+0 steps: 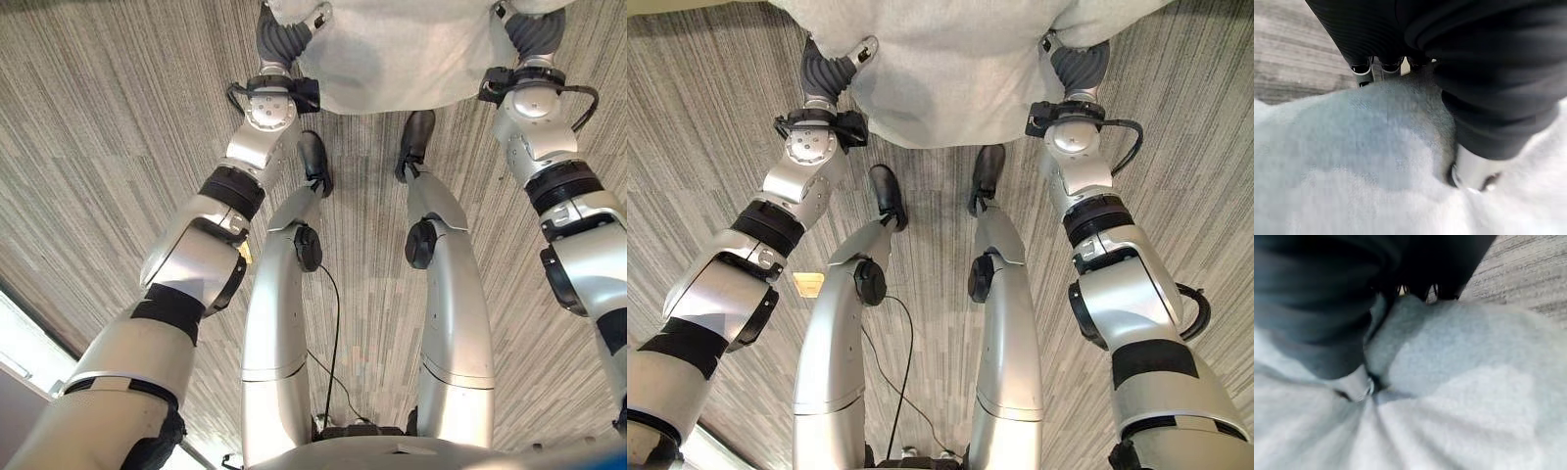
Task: Pick up all the scattered cushions and arrange them neatly on the sofa.
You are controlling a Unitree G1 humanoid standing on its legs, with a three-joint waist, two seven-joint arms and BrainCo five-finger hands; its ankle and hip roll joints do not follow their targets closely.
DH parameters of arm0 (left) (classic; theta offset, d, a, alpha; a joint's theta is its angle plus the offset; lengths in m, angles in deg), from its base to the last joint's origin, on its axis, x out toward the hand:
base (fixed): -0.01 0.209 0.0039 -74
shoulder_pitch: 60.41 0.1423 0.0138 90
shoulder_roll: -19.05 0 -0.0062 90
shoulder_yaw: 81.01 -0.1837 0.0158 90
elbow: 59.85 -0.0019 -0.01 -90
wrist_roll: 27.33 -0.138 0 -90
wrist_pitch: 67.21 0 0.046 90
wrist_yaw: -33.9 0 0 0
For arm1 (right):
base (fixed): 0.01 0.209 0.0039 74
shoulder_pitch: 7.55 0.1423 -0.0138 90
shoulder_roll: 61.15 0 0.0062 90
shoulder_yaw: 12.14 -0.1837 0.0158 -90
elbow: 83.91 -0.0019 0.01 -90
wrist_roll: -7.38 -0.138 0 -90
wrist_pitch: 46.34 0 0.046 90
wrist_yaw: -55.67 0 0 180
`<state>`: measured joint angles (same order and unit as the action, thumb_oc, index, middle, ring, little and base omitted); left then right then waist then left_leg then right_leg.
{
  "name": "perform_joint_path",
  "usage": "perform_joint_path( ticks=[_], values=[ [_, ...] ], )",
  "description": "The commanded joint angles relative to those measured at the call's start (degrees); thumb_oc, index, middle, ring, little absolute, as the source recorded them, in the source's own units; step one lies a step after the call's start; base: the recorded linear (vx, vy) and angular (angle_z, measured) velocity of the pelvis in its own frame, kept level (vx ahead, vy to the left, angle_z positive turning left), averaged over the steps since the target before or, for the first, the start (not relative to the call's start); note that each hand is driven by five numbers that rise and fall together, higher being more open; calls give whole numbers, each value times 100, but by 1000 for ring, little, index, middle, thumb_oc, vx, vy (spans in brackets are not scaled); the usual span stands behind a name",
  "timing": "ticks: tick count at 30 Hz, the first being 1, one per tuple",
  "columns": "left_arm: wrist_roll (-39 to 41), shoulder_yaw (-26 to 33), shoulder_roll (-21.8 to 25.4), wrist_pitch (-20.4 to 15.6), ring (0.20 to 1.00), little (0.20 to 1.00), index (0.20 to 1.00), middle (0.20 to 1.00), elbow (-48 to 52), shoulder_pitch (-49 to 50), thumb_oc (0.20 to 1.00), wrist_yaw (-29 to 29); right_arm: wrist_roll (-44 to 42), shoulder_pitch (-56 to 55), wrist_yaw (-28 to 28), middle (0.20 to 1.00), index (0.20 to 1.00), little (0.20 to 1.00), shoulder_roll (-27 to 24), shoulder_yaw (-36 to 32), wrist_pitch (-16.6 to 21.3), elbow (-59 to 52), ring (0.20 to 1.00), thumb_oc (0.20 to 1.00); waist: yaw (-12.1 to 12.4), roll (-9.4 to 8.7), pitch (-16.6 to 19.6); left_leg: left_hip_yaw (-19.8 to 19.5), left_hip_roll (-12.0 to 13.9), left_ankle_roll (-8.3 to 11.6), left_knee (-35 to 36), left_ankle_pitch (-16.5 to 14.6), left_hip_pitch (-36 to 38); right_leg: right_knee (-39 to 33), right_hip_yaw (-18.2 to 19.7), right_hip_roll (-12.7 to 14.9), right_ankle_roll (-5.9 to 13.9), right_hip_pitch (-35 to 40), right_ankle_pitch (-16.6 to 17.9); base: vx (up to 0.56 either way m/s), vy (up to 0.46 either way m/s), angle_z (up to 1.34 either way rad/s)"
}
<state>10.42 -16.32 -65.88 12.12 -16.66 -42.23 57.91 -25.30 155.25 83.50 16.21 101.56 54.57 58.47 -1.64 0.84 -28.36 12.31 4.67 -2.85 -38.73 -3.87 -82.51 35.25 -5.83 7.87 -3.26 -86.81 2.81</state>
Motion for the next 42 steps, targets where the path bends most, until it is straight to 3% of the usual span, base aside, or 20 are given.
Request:
perform_joint_path(
  ticks=[1,5,7,11,13,14,18,20,23,27,31,32,35,38,42],
  values=[
    [85,89,-504,-718,200,200,200,200,640,932,200,-239,596,-534,-260,200,200,200,867,266,667,-1024,200,200,-59,137,1406,-848,-289,146,745,186,138,511,-64,-123,795,384,-686,-50,-23,4],
    [-96,514,-506,-819,200,200,200,200,1545,1777,200,-264,1053,-1587,-334,200,200,200,757,-152,647,-1594,200,200,-67,135,1506,-950,-313,259,1211,247,974,257,-185,-95,807,1177,-725,-28,-21,9],
    [-248,776,-550,-857,200,200,200,200,2105,2472,200,-312,1178,-2467,-459,200,200,200,833,-509,736,-2181,200,200,-104,129,1610,-1042,-318,366,1532,230,1724,-43,-261,-42,813,1907,-701,11,22,12],
    [-542,801,-601,-840,200,200,200,200,2524,3128,200,-442,1335,-3266,-649,200,200,200,955,-697,766,-2730,200,200,-122,93,1763,-1128,-348,443,1900,209,2595,-445,-359,53,824,2740,-675,70,23,5],
    [-644,781,-759,-821,200,200,200,200,2859,3856,200,-566,1411,-4027,-806,200,200,200,1162,-793,778,-3162,200,200,-94,38,1890,-1213,-414,476,2310,197,3637,-876,-495,109,853,3709,-608,13,53,6],
    [-638,767,-819,-812,200,200,200,200,2912,4049,200,-611,1374,-4230,-863,200,200,200,1264,-817,800,-3273,200,200,-82,22,1890,-1209,-436,456,2444,377,3858,-1052,-566,133,803,3927,-424,-15,64,9],
    [-640,644,-877,-792,200,200,200,200,3222,4843,200,-749,1302,-4965,-1085,200,200,200,1490,-717,748,-3554,200,200,-14,-61,1776,-1201,-424,479,3069,422,5460,-1710,-688,130,867,5496,-311,96,67,11],
    [-639,689,-822,-778,200,200,200,200,3431,5371,200,-839,1345,-5468,-1237,200,200,200,1487,-766,676,-3712,200,200,26,-128,1915,-1153,-410,500,3521,449,6452,-2269,-721,62,929,6595,-273,250,113,1],
    [-727,753,-733,-692,200,200,200,200,3577,5854,200,-876,1449,-5866,-1342,200,200,200,1451,-906,589,-3902,200,200,56,-221,2268,-977,-458,482,3871,401,7344,-2941,-700,-62,1017,7597,-161,245,149,0],
    [-847,804,-623,-556,200,200,200,200,3719,6295,200,-915,1487,-6202,-1441,200,200,200,1506,-982,490,-4079,200,200,161,-246,2516,-802,-537,385,4088,289,8024,-3170,-540,-98,1142,8182,-80,115,186,-41],
    [-1057,816,-453,-472,200,200,200,200,3750,6609,200,-927,1846,-6343,-1468,200,200,200,1554,-974,441,-4275,200,200,175,-63,2315,-655,-573,101,4157,153,8510,-1644,-224,-10,1365,7763,69,9,199,-48],
    [-1064,826,-465,-471,200,200,200,200,3765,6616,200,-926,1862,-6366,-1469,200,200,200,1575,-971,446,-4302,200,200,184,-63,2301,-638,-577,97,4151,124,8538,-1637,-221,0,1359,7714,46,8,64,-33],
    [-1103,830,-476,-489,200,200,200,200,3794,6617,200,-931,1901,-6357,-1468,200,200,200,1546,-953,448,-4325,200,200,143,-99,2351,-662,-597,123,4195,89,8602,-2113,-164,-128,1255,7661,-68,82,-47,-12],
    [-1145,867,-506,-528,200,200,200,200,3787,6458,200,-826,1917,-6268,-1438,200,200,200,1450,-917,456,-4373,200,200,48,-193,2336,-781,-663,157,4174,0,8699,-2785,-93,-341,1214,7386,142,160,-123,8],
    [-1108,812,-607,-559,200,200,200,200,3769,6336,200,-856,1964,-6347,-1432,200,200,200,1312,-982,417,-4444,200,200,-72,-318,2529,-930,-593,358,4139,-122,8780,-3324,-57,-472,1126,7835,219,204,-199,51]
  ],
)
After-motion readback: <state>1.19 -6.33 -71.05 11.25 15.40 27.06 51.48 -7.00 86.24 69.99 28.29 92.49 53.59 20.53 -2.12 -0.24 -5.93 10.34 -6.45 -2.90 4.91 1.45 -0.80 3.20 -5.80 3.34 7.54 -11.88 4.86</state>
